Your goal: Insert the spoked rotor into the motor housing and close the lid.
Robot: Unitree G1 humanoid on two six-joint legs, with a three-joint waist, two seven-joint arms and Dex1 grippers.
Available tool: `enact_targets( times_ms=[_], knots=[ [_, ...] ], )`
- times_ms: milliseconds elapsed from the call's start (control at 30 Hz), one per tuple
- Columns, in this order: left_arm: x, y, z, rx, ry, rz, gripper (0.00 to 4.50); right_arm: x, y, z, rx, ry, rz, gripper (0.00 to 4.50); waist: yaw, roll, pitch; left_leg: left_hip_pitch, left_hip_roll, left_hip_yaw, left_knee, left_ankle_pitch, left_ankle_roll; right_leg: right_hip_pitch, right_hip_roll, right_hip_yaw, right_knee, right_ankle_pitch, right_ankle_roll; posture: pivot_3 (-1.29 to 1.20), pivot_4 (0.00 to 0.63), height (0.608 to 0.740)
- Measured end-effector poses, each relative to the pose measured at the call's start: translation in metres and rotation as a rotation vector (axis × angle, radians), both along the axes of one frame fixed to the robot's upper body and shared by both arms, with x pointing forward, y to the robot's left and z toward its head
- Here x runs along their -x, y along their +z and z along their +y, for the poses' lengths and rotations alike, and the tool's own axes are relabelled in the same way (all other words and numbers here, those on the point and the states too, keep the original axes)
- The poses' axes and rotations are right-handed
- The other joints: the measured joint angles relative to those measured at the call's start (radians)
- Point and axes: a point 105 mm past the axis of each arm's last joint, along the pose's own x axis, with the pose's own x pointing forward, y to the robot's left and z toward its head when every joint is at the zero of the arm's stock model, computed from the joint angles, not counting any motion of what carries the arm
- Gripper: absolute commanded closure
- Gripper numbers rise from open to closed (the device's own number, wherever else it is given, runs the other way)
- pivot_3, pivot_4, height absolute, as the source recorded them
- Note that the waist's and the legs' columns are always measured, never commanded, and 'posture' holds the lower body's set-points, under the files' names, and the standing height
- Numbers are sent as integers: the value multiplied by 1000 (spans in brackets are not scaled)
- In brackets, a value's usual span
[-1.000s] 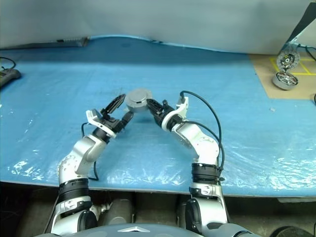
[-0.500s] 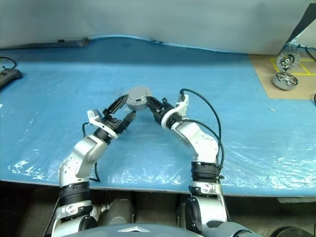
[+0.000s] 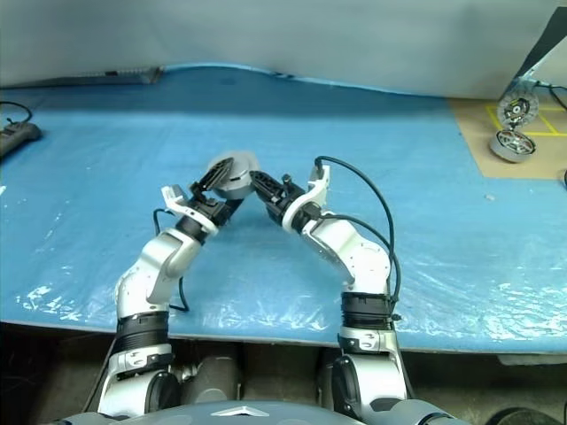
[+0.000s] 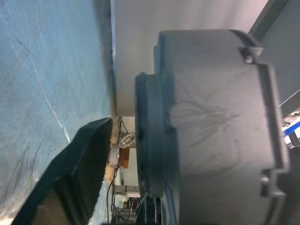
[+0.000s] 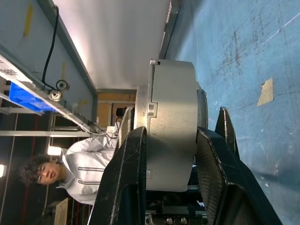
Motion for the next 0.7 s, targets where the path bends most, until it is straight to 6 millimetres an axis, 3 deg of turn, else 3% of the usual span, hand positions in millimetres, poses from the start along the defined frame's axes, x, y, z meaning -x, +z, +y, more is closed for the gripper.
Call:
enact_targets(
  times_ms=[67,100,233,333,433,567,633,700],
  knots=[
    [-1,-1,1,-10,0,4,1980,0,-3,-1,4,-1,6,3388,0,0,0,0,0,0,0,0,0,0,0,0,0,0,0,0,150,740],
    [-1,-2,1,-10,-1,8,2123,1,-4,-1,10,0,7,3388,0,0,0,0,0,0,0,0,0,0,0,0,0,0,0,0,150,740],
    [-3,-7,0,-22,2,32,2117,1,-9,-5,62,-9,-8,3388,1,0,0,0,0,0,1,0,0,0,0,0,1,0,0,0,150,740],
    [-3,-13,-4,-46,-7,53,2117,1,-15,-13,207,-17,-109,3388,4,0,0,-1,0,-1,2,0,0,0,0,0,1,0,1,0,150,740],
    [-10,-21,-3,-99,5,87,2117,4,-25,-24,392,-21,-232,2202,10,0,0,0,-1,-2,3,0,0,1,0,0,2,1,1,0,150,740],
    [-35,-40,32,-206,125,180,2117,7,-63,-60,672,-73,-258,817,15,-1,0,2,-1,-3,5,0,0,3,0,0,2,1,2,0,150,740],
    [-52,-43,39,-248,154,193,2117,5,-66,-72,760,-110,-299,83,21,-1,0,1,-2,-3,6,1,2,3,0,0,2,2,4,0,150,740],
    [-72,-41,35,-271,159,193,2117,5,-60,-74,820,-137,-376,0,30,-2,0,0,-6,-3,6,3,4,3,-2,1,2,3,6,0,150,740]
  ],
)
